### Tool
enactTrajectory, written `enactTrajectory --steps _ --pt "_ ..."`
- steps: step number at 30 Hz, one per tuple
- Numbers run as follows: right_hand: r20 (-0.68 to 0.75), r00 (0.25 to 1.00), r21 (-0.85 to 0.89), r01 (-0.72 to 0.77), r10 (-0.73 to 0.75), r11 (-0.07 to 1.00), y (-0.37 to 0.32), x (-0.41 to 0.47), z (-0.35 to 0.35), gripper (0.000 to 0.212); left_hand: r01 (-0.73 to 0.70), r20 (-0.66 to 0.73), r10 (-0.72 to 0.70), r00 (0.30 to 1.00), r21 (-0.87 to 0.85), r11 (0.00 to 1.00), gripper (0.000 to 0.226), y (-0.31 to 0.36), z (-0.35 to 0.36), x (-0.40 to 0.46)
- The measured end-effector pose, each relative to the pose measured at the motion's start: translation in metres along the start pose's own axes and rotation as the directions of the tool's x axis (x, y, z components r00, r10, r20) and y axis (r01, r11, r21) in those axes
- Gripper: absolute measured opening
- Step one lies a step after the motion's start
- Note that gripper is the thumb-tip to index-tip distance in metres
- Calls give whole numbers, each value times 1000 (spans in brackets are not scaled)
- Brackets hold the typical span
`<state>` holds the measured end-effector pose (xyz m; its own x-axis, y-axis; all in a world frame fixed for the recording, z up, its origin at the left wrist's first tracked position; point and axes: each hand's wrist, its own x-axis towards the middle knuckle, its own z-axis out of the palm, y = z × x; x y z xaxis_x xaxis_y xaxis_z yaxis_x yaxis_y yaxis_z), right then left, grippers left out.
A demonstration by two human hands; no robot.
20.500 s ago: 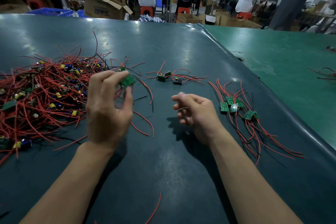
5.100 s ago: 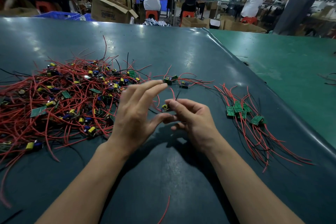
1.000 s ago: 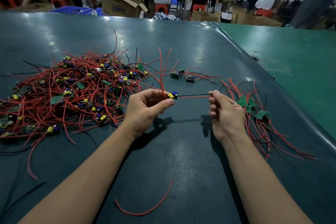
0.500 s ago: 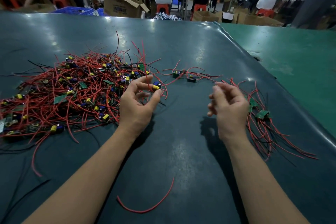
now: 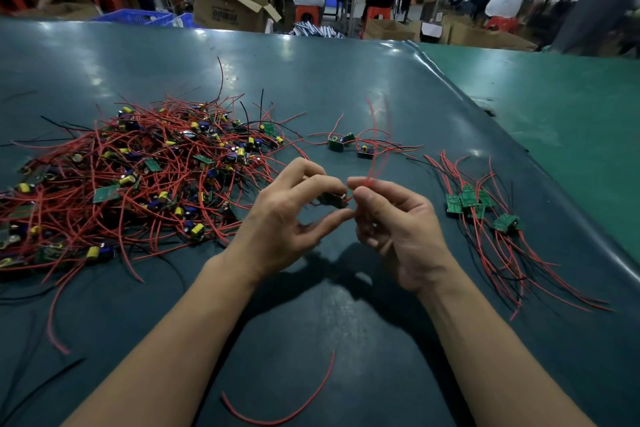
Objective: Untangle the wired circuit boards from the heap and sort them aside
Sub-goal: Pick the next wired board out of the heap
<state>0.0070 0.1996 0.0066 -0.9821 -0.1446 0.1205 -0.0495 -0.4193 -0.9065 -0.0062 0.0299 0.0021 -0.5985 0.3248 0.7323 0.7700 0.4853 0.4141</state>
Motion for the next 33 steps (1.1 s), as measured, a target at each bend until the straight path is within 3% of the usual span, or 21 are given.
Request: enactTrajectory --steps 7,13,18,21,24,27,29,31,33 --pt "-251 967 54 54 -39 997 -1 8 -4 5 12 -27 -9 1000 91 996 25 2 6 3" --pt "-349 935 71 91 -60 993 0 11 -10 20 6 -21 -4 1000 115 993 26 4 14 4" --pt "-628 757 37 259 -179 965 -9 18 -29 30 22 -23 -19 1000 118 993 24 1 13 4" --pt "-697 653 -114 305 -295 945 -10 19 -36 30 17 -24 -14 1000 125 992 24 0 13 6" --pt "-658 524 -473 272 -541 838 -5 19 -37 27 12 -31 -8 999 143 990 23 0 14 7" --pt "-309 400 -877 230 -863 421 -1 16 -41 22 19 -35 -14 999 162 987 24 -1 13 5" --pt "-192 373 -925 239 -908 294 2 14 -41 16 25 -27 -21 999 171 985 25 -2 11 3" --pt "-224 405 -899 265 -886 349 3 14 -37 11 24 -22 -21 1000 173 985 26 -2 9 0" --pt "-360 513 -768 312 -780 560 2 14 -33 6 27 -53 -17 998 179 983 25 -3 8 -2"
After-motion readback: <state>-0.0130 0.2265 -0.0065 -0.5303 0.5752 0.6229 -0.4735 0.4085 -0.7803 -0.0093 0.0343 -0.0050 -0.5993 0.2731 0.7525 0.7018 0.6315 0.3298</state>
